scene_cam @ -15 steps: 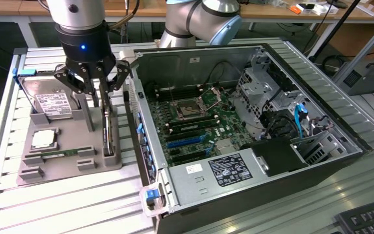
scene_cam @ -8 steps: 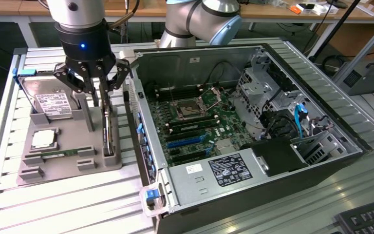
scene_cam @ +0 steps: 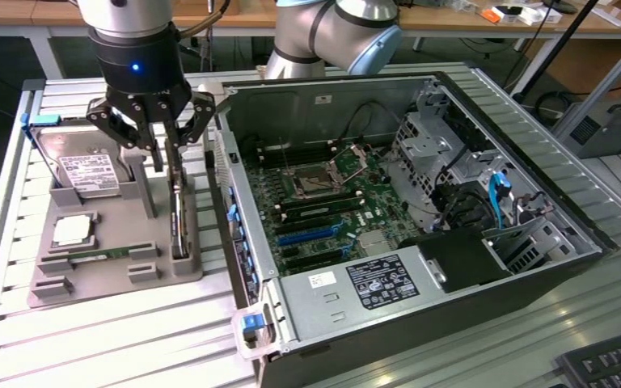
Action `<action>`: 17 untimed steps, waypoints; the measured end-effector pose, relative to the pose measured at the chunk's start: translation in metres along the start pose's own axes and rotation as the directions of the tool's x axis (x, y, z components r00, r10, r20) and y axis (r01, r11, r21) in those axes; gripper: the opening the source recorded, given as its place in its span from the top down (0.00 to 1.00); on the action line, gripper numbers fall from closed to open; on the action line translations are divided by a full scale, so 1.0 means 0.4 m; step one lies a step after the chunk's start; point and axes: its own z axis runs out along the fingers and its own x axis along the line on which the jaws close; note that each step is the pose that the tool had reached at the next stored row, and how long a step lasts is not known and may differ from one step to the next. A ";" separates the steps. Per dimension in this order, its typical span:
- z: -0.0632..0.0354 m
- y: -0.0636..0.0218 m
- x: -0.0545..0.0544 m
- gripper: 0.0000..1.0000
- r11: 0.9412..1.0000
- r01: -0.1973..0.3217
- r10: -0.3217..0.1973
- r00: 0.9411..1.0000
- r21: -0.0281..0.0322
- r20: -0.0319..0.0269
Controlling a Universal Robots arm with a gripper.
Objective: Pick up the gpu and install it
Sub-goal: 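Pick up the gpu and move the gpu toward the slot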
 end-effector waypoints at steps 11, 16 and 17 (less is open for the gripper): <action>-0.008 -0.002 0.000 0.71 1.000 0.000 0.000 1.000 0.000 0.000; -0.009 -0.002 0.000 0.71 1.000 0.000 0.000 1.000 0.000 0.000; -0.009 -0.002 0.000 0.71 1.000 0.000 0.000 1.000 0.000 0.000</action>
